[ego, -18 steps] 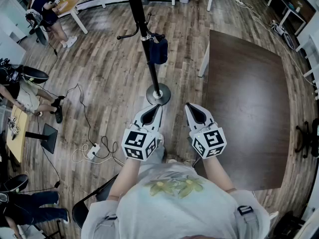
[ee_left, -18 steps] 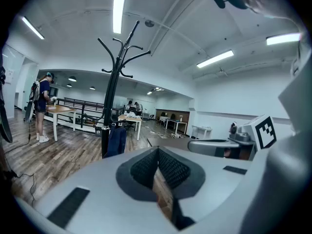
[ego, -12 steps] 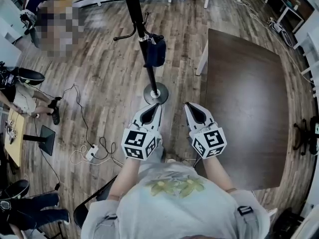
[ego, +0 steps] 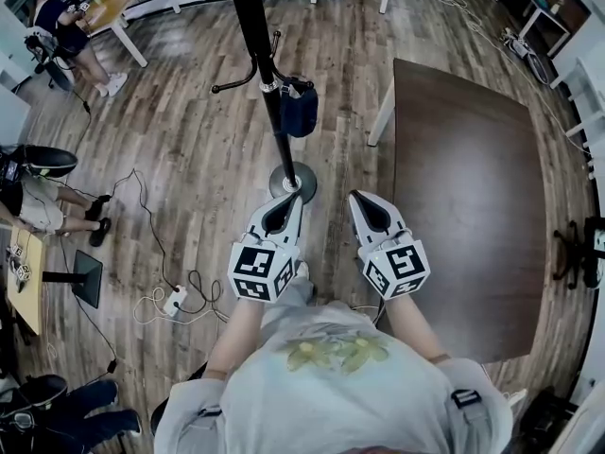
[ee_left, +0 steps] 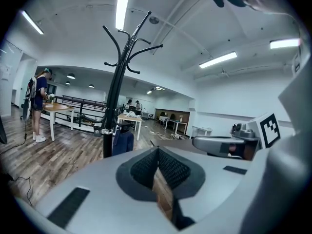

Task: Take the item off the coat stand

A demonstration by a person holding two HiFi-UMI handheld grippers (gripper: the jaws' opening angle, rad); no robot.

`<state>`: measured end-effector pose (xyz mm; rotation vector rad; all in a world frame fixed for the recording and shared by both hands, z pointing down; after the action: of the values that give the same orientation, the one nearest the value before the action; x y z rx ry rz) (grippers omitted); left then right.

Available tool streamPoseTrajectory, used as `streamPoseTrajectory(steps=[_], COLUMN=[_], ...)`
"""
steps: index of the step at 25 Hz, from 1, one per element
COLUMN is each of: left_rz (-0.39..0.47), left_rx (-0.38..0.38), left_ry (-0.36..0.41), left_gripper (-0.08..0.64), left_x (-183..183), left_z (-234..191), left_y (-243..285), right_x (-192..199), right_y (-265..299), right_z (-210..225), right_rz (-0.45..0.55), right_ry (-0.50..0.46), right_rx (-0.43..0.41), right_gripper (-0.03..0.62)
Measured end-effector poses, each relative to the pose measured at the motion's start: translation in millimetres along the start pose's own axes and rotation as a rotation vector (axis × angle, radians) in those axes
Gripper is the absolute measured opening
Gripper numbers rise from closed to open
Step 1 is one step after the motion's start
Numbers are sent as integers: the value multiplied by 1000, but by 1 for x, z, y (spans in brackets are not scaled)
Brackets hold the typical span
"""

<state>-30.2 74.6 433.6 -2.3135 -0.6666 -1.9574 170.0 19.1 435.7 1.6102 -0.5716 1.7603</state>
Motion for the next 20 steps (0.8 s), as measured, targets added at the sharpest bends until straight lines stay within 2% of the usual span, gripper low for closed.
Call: streamPoseTrajectory(steps=[12,20], left_rz=[15,-2], left_rx=[37,98], left_ry=[32,47], left_gripper=[17,15], left_x=[-34,-38], left_z=[-69,-103], left_y=[38,57], right_x=[-18,-15], right_y=[76,110], right_z=[4,1], right_rz=[11,11], right_ry=[-25,-11], right_rx=[40,76], right_gripper=[6,28])
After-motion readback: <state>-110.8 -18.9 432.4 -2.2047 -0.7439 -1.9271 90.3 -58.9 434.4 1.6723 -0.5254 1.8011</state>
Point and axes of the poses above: the fingertips, and each gripper's own axes: y forward along the fingers, z to its right, x out of its underside, the point moved 9 cm from there along -y, backward along the fingers, and after that the axes turned 3 degrees about x, right-handed, at the moved point
